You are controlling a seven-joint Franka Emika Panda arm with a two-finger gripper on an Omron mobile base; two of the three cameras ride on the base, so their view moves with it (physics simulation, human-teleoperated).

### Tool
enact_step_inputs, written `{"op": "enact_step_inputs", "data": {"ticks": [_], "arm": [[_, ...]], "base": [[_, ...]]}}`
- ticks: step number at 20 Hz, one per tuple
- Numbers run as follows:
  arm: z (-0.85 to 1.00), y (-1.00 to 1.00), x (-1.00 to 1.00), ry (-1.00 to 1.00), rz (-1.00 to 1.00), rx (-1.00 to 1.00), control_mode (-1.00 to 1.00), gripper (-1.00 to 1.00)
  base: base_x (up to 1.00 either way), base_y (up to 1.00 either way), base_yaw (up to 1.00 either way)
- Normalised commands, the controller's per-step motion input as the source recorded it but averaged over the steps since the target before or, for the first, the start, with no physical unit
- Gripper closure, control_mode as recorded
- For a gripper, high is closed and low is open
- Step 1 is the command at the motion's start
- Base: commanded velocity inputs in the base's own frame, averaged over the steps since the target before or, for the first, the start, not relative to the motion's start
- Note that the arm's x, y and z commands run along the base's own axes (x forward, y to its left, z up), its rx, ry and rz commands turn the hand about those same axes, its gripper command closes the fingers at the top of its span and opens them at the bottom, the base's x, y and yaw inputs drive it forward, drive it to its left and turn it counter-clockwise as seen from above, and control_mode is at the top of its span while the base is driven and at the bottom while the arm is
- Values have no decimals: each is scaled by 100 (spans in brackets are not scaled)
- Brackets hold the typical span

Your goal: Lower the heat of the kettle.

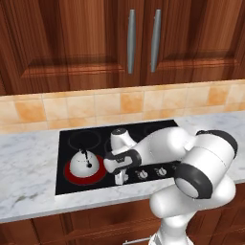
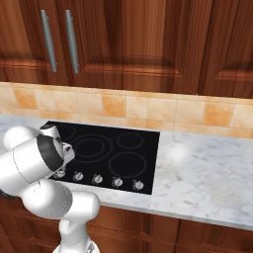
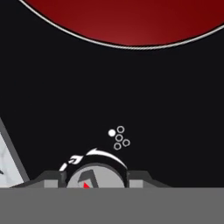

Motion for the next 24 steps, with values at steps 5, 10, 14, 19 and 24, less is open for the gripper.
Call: {"op": "enact_step_inputs", "data": {"ticks": [5, 10, 14, 19, 24], "arm": [[-25, 0, -14, 0, 0, 0, -100, 100], [-15, 0, 0, 3, -2, 0, -100, 100], [-12, 0, 0, 2, -19, 0, -100, 100], [-9, -2, 0, 0, -27, 0, -100, 100], [-10, -7, -2, 0, -30, 0, -100, 100]], "base": [[0, 0, 0], [0, 0, 0], [0, 0, 0], [0, 0, 0], [0, 0, 0]]}}
